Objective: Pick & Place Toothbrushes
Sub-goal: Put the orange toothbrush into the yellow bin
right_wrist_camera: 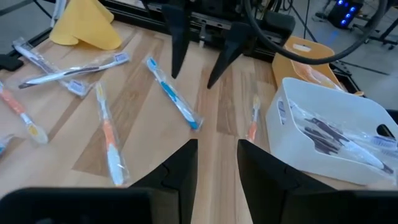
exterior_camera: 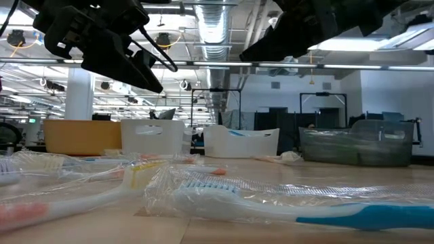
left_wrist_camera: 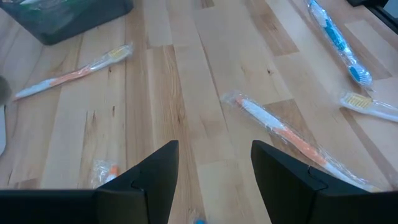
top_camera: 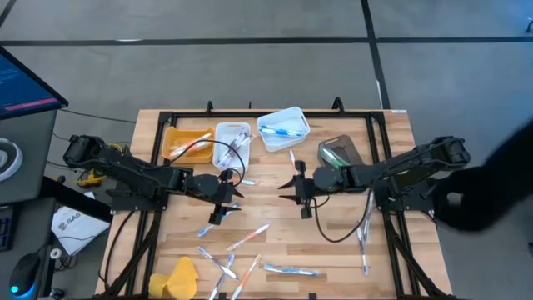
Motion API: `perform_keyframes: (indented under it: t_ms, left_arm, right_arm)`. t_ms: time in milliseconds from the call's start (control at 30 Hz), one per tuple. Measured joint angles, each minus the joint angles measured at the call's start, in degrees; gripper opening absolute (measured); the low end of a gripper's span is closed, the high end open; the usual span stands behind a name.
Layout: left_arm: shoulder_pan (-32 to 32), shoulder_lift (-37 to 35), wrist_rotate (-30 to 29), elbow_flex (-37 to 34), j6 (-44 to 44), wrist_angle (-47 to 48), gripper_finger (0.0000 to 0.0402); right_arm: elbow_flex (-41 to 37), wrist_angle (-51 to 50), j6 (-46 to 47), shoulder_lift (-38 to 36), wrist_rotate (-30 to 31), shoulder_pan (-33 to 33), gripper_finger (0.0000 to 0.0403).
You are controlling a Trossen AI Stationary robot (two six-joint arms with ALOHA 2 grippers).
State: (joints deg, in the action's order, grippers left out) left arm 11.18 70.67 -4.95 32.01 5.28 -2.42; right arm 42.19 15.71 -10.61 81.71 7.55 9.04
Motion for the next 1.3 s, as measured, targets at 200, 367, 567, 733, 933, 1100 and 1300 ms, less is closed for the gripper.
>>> perform_keyframes:
  t_ms: [200,367,567,733,933,1100,1300]
  left_arm:
    - [0.00,0.00,0.01,0.00,0.02,-0.13,0.0195]
    - [0.00,0.00,0.04,0.00,0.02,-0.22,0.0195]
    - [0.00,0.00,0.22,0.00,0.00,-0.19,0.0195]
    - [0.00,0.00,0.22,0.00,0.00,-0.12,0.0195]
    - [0.00,0.00,0.19,0.01,0.00,0.36,0.0195]
    - [0.00,0.00,0.17,0.02,-0.06,1.89,0.0195]
    - [0.00,-0.19,-0.05,0.02,0.26,4.31,0.0195]
  right_arm:
    - [0.00,0.01,0.71,0.00,0.00,-0.01,0.0107]
    - [0.00,-0.05,3.15,0.00,-0.04,-0.07,0.0107]
    - [0.00,-0.13,3.15,0.00,-0.04,0.30,0.0107]
    - [0.00,-0.16,3.15,0.02,-0.07,0.37,0.0107]
    - [0.00,-0.18,3.16,0.02,-0.07,0.39,0.0107]
    - [0.00,-0.20,4.95,0.02,-0.09,0.39,0.0108]
    - [0.00,-0.20,5.11,0.02,-0.11,0.37,0.0108]
